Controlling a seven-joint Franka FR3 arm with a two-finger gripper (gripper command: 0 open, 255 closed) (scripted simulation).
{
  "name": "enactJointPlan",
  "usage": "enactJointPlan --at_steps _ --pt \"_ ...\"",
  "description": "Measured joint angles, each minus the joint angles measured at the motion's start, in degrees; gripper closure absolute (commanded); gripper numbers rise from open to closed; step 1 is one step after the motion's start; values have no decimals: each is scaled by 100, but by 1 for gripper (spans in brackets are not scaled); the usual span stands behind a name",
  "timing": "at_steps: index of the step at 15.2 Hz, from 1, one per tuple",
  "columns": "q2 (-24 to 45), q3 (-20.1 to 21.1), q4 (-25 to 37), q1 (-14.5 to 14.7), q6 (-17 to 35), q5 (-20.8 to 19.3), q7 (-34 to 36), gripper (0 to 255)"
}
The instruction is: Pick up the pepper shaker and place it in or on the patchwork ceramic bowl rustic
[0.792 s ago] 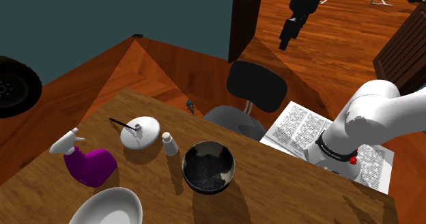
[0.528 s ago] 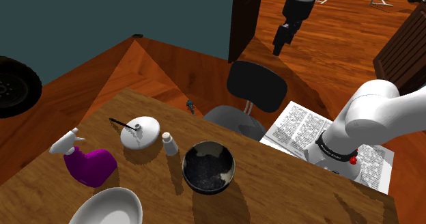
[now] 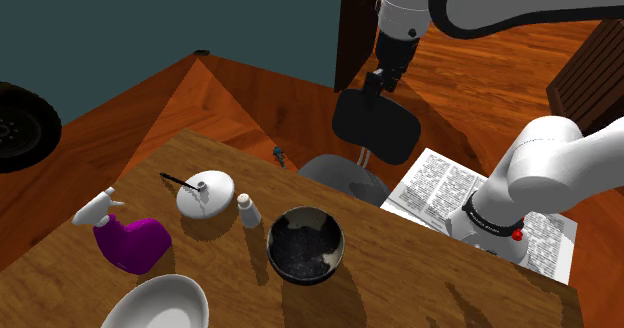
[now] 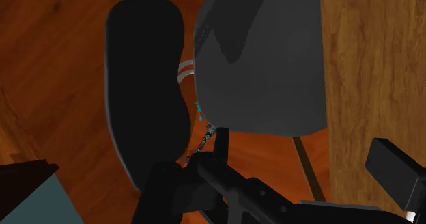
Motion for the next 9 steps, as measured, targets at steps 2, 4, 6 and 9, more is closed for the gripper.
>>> enactJointPlan --at_steps 2,4,6,9 --pt "246 221 30 44 241 106 254 0" --pt "469 432 24 84 490 196 500 0" --pt "772 659 183 106 664 253 773 0" --pt "1232 1002 308 127 1037 296 1184 0"
